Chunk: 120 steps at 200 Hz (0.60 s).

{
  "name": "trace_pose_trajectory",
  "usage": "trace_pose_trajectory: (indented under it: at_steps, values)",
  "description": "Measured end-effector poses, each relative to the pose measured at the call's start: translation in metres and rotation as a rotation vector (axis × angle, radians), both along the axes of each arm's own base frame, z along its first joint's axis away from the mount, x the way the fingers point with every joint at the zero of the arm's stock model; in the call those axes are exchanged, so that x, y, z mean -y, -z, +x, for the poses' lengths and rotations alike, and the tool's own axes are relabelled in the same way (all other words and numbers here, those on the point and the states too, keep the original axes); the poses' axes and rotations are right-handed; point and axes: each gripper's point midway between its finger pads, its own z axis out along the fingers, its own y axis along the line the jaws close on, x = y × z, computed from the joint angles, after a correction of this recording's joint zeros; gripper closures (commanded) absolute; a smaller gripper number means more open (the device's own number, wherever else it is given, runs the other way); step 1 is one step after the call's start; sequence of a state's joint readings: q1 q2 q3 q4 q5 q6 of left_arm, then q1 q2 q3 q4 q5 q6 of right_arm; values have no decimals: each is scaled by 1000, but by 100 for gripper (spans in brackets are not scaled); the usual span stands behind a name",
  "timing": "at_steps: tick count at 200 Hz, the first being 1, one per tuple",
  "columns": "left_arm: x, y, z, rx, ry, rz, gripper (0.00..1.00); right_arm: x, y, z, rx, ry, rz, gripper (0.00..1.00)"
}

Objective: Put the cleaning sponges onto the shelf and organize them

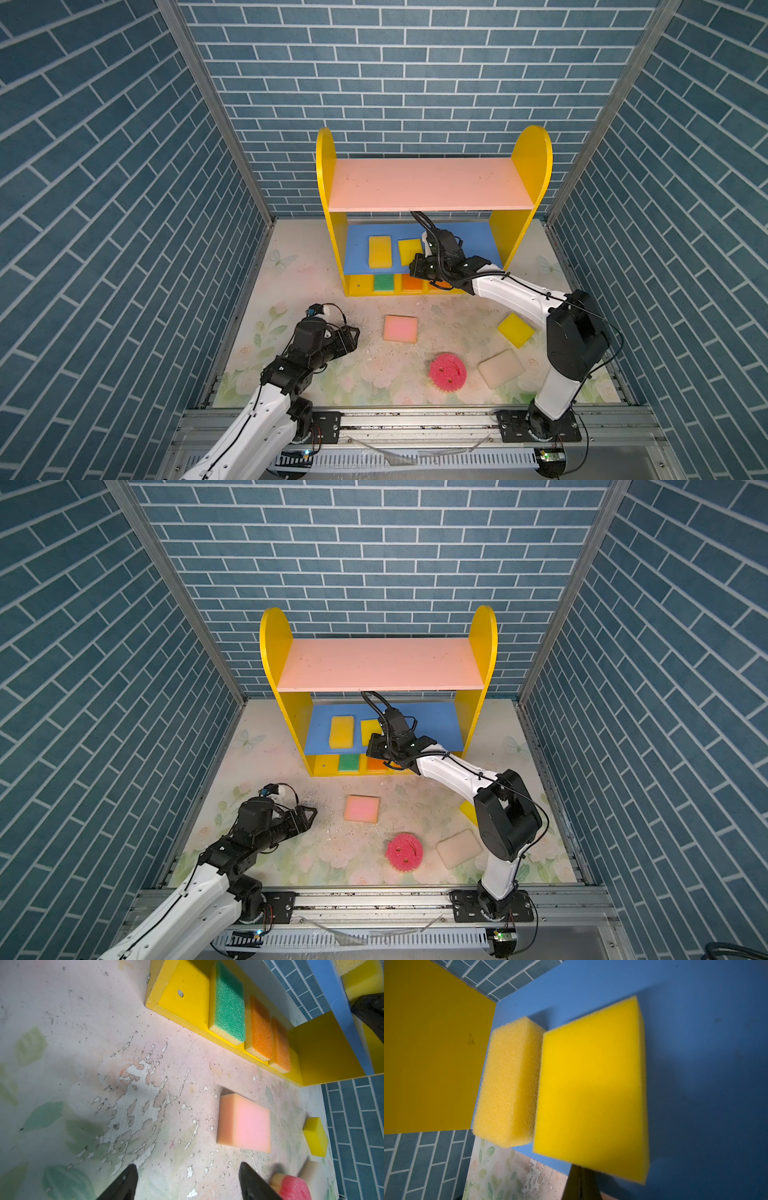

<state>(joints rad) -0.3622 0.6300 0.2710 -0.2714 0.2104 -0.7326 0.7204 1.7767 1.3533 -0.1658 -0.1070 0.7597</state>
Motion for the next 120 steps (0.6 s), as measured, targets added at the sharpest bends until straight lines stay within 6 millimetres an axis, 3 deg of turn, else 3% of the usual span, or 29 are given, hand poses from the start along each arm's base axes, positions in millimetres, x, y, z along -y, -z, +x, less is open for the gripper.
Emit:
trace_pose_trajectory:
  at_steps: [120]
  values:
    - [0, 0, 0, 1, -1, 0, 22, -5, -1, 6, 7, -5, 18, 100]
